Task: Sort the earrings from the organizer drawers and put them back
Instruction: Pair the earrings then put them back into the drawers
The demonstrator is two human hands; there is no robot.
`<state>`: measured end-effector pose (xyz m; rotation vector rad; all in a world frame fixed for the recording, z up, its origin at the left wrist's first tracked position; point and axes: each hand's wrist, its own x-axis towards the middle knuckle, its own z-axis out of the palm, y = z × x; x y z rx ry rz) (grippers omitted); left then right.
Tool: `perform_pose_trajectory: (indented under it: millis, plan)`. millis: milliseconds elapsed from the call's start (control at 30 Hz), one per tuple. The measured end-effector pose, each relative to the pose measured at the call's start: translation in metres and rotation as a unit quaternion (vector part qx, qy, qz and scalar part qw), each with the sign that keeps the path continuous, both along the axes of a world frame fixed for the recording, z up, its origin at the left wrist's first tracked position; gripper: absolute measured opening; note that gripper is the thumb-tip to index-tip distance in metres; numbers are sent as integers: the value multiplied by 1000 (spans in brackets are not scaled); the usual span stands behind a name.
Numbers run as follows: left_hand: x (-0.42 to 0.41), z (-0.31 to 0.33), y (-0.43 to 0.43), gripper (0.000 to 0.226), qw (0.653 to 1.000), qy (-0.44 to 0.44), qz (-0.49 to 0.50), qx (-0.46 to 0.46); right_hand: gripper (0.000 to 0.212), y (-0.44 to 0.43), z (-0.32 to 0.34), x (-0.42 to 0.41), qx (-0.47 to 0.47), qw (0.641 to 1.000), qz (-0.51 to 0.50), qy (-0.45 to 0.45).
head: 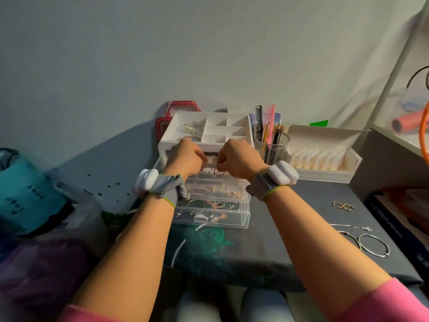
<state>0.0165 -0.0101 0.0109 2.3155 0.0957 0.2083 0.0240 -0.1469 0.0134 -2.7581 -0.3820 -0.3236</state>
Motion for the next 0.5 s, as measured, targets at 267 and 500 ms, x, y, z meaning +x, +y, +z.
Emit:
perform_pose_trajectory:
  millis: [267, 500]
  plan:
    - [25, -13, 9, 20, 995, 50, 12, 80, 24, 19, -5, 8, -57, 997, 2, 51]
    - [37, -22, 10, 25, 989, 70, -2, 130, 22, 21, -7, 9, -64, 996, -4, 59]
